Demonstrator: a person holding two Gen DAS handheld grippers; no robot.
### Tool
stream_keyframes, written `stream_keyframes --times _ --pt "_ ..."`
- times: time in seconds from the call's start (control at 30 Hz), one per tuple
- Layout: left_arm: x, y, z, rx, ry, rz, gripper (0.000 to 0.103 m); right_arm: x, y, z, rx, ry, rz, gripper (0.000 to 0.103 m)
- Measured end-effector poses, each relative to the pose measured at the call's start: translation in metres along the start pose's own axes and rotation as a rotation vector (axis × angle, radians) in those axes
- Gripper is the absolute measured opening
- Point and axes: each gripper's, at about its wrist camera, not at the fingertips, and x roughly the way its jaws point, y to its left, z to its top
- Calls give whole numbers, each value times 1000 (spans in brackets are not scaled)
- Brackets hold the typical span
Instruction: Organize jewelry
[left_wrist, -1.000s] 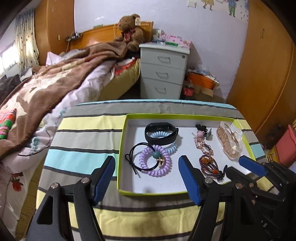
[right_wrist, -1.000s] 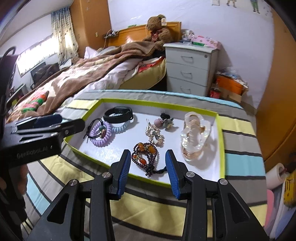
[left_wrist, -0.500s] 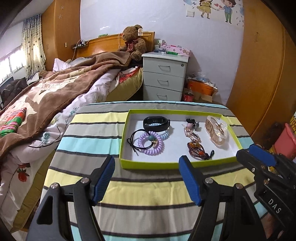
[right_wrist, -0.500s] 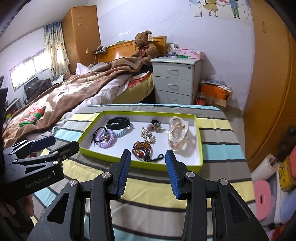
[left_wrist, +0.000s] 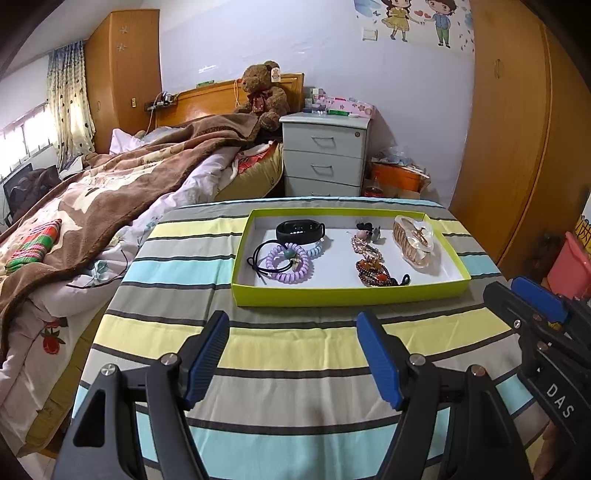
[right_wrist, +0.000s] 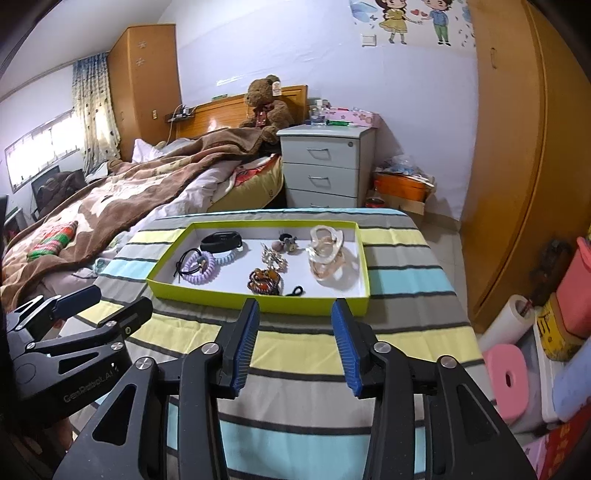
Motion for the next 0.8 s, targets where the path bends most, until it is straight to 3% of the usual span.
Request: stream_keyframes --times 0.37,0.8 --pt "-11 -1 -7 -14 -54 20 81 -9 -4 -10 28 -5 -13 49" --pt "-13 -3 -8 -4 -49 10 81 -10 -4 -12 30 -3 -14 49"
